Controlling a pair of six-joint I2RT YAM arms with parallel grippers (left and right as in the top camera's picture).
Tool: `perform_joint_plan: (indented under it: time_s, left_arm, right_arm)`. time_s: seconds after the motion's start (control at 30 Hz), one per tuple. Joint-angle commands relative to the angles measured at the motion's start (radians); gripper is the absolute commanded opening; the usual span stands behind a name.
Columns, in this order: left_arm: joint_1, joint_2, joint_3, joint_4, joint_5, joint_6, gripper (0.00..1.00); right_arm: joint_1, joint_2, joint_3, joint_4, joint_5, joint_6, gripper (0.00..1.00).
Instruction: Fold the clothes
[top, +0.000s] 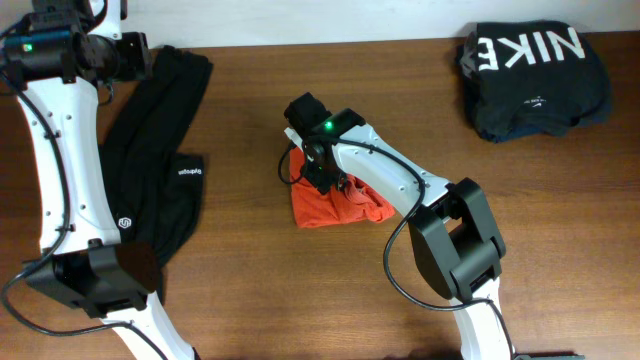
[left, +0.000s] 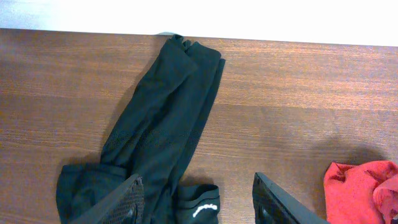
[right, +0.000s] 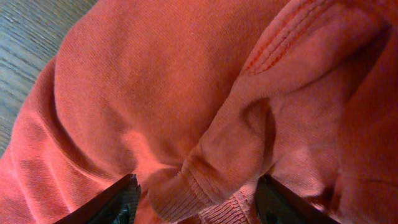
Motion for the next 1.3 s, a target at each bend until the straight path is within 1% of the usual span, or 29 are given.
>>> perform_joint_plan:
  time_s: [0.0, 0.03, 0.07, 0.1, 0.13, 0.17, 0.23, 0.3, 0.37, 0.43, 0.47, 0.57, 0.6, 0.83, 0.87, 0.9, 0.93, 1.0, 1.13, 1.27]
  left_arm:
    - [0.002, 0.009, 0.004, 0.004, -0.019, 0.016, 0.56]
    - [0.002, 0.009, 0.004, 0.004, -0.019, 0.016, 0.56]
    - [0.002, 0.009, 0.004, 0.005, -0.019, 0.016, 0.56]
    - [0.002, 0.009, 0.004, 0.005, -0.019, 0.016, 0.56]
    - [0.002, 0.009, 0.004, 0.005, -0.019, 0.016, 0.56]
    - [0.002, 0.009, 0.004, 0.005, -0.02, 0.016, 0.56]
    - [0.002, 0.009, 0.004, 0.005, -0.022, 0.016, 0.56]
    - [0.002, 0.009, 0.004, 0.005, -0.022, 0.016, 0.56]
    - [0.002, 0.009, 0.004, 0.005, -0.022, 0.017, 0.56]
    - [0.002, 0.009, 0.004, 0.004, -0.022, 0.02, 0.56]
    - [0.002, 0.009, 0.004, 0.004, -0.023, 0.02, 0.56]
    - [0.002, 0.009, 0.004, 0.001, -0.022, 0.02, 0.56]
    - [0.002, 0.009, 0.004, 0.001, -0.023, 0.02, 0.56]
    - [0.002, 0.009, 0.004, 0.001, -0.022, 0.02, 0.56]
    - [0.002, 0.009, 0.004, 0.001, -0.022, 0.02, 0.56]
    - [0.002, 0.009, 0.004, 0.001, -0.023, 0.02, 0.56]
    - [0.002, 0.009, 0.004, 0.001, -0.022, 0.02, 0.56]
    - [0.002, 0.009, 0.004, 0.001, -0.022, 0.02, 0.56]
    - [0.002, 0.011, 0.004, 0.001, -0.023, 0.02, 0.56]
    - [0.002, 0.013, 0.004, 0.001, -0.023, 0.021, 0.56]
  right_arm:
    - [0.003, 0.007, 0.008, 0.018, 0.071, 0.034, 0.62]
    - [0.003, 0.007, 0.008, 0.026, 0.101, 0.048, 0.57]
    - [0.002, 0.007, 0.008, 0.034, 0.141, 0.066, 0.47]
    - [0.002, 0.006, 0.015, 0.036, 0.201, 0.092, 0.28]
    - [0.002, 0.005, 0.023, 0.031, 0.222, 0.1, 0.19]
    - [0.002, 0.002, 0.039, 0.021, 0.231, 0.1, 0.12]
    - [0.002, -0.011, 0.08, -0.009, 0.233, 0.123, 0.04]
    - [0.002, -0.022, 0.128, -0.041, 0.232, 0.144, 0.04]
    - [-0.009, -0.031, 0.224, -0.1, 0.229, 0.145, 0.04]
    - [-0.044, -0.031, 0.275, -0.126, 0.212, 0.17, 0.04]
    - [-0.059, -0.031, 0.275, -0.126, 0.189, 0.171, 0.04]
    - [-0.196, -0.03, 0.274, -0.168, -0.014, 0.211, 0.04]
    - [-0.229, -0.03, 0.274, -0.183, -0.05, 0.226, 0.04]
    - [-0.355, -0.029, 0.274, -0.281, -0.196, 0.225, 0.04]
    - [-0.367, -0.028, 0.274, -0.3, -0.2, 0.225, 0.1]
    - [-0.377, -0.028, 0.274, -0.315, -0.202, 0.225, 0.27]
    - [-0.385, -0.028, 0.274, -0.332, -0.203, 0.225, 0.46]
    - [-0.394, -0.028, 0.274, -0.356, -0.212, 0.217, 0.6]
    - [-0.414, -0.028, 0.274, -0.404, -0.28, 0.218, 0.7]
    - [-0.451, -0.028, 0.274, -0.44, -0.407, 0.208, 0.72]
